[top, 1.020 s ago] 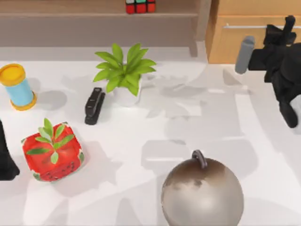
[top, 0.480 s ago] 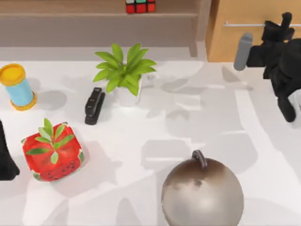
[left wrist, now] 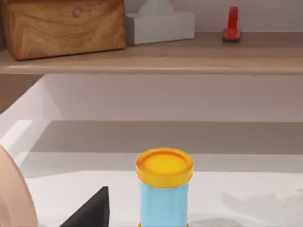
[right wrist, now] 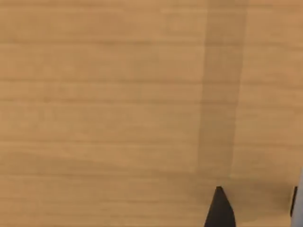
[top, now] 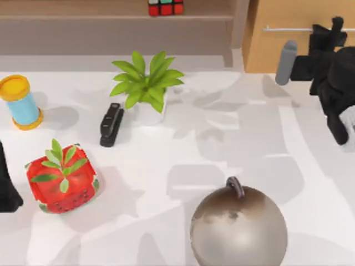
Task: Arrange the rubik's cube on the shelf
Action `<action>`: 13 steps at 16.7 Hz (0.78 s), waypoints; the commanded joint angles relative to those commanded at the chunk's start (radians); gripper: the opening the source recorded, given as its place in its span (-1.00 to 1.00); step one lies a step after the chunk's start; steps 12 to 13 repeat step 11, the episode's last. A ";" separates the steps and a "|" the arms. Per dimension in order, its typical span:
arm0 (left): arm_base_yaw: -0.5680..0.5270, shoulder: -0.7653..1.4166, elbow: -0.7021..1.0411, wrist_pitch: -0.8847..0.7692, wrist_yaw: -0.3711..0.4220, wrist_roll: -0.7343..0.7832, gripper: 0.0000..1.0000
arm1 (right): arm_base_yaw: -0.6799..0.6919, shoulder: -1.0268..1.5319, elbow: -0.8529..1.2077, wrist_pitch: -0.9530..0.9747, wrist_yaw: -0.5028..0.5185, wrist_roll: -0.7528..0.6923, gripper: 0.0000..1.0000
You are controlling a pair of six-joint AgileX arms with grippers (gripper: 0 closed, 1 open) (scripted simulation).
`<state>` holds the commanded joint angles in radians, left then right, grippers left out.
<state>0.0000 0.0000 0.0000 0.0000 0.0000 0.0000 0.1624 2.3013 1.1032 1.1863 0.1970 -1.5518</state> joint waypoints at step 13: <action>0.000 0.000 0.000 0.000 0.000 0.000 1.00 | 0.000 0.000 0.000 0.000 0.000 0.000 1.00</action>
